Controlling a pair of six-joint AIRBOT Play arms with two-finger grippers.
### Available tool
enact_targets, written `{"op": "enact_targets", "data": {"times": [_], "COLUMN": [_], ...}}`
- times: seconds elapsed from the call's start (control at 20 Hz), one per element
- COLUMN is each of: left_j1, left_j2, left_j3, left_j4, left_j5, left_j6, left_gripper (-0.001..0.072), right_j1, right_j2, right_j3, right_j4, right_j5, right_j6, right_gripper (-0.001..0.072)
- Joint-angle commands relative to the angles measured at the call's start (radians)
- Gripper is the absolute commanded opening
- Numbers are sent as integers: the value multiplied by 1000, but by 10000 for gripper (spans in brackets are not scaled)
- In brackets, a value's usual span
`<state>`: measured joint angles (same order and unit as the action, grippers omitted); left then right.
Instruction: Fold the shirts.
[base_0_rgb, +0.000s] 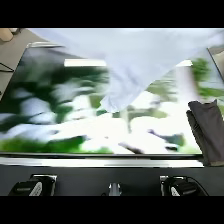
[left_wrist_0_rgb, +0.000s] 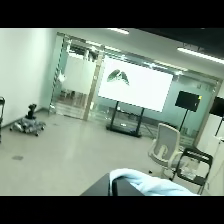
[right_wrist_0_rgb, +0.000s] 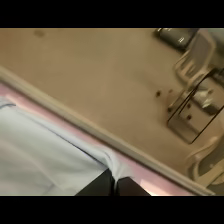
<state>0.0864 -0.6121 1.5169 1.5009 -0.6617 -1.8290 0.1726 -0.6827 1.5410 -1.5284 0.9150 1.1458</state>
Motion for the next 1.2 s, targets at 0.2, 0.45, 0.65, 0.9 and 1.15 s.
{"op": "enact_targets", "data": {"times": [0.2, 0.45, 0.65, 0.9, 1.15], "left_j1": [-6, -7, -14, -27, -27], "left_j2": [11, -4, -6, -26, -149], "left_j3": [70, -103, -509, -916, -974], "left_j4": [-22, -21, -100, -123, -123], "left_j5": [-195, -449, -450, -223, -135], "left_j6": [14, 16, 55, 11, -57], "left_gripper": [23, 24, 25, 25, 25], "right_j1": [0, 0, 0, 0, 0], "right_j2": [116, -29, -156, -370, -517], "right_j3": [76, 18, -345, -597, -597], "right_j4": [-88, -91, -2, 201, 317], "right_j5": [105, 646, 536, 121, 74], "right_j6": [119, 102, 61, 61, 32], "right_gripper": [16, 18, 18, 18, 19]}}
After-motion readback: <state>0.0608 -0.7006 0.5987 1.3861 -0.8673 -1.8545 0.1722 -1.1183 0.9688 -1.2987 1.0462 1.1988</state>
